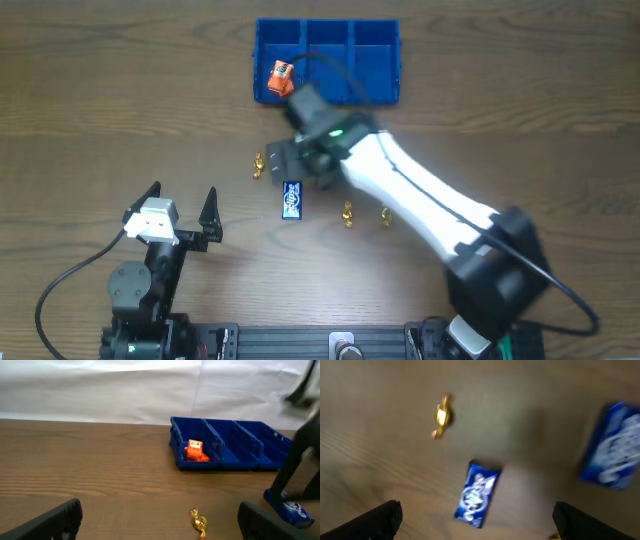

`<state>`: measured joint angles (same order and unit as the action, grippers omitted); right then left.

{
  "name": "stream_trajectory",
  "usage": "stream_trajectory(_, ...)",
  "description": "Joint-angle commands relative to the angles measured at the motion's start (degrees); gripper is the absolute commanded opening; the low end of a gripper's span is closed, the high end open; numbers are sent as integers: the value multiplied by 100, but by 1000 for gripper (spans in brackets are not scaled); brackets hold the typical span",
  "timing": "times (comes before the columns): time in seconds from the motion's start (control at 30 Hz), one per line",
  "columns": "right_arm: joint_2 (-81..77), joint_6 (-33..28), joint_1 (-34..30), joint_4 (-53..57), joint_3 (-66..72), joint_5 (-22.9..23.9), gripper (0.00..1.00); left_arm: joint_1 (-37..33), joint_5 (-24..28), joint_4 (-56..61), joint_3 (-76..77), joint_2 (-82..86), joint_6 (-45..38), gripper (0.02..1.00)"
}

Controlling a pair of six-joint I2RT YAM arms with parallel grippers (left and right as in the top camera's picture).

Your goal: Sort Candies Into Trays

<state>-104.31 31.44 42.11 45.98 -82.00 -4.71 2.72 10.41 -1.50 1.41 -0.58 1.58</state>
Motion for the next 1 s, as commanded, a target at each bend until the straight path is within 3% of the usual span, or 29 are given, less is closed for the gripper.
stream_trajectory(0.03,-605,1060,376,243,-275,256,998,-24,105,-188,-114,33,-33,998)
stream_trajectory(0.2,-1134,1473,669,387,-284,393,998,-24,105,-188,-114,33,-33,998)
stream_trajectory(0.53,-1563,1814,680,363,-284,769,996,-24,105,-188,-114,33,-33,998)
stream_trajectory(0.87,-1650,1827,684,275,-284,874,842,-24,105,-188,-114,33,-33,998)
stream_trajectory(1.0,-1661,1814,719,249,-284,931,724,-24,105,-186,-114,33,-33,998)
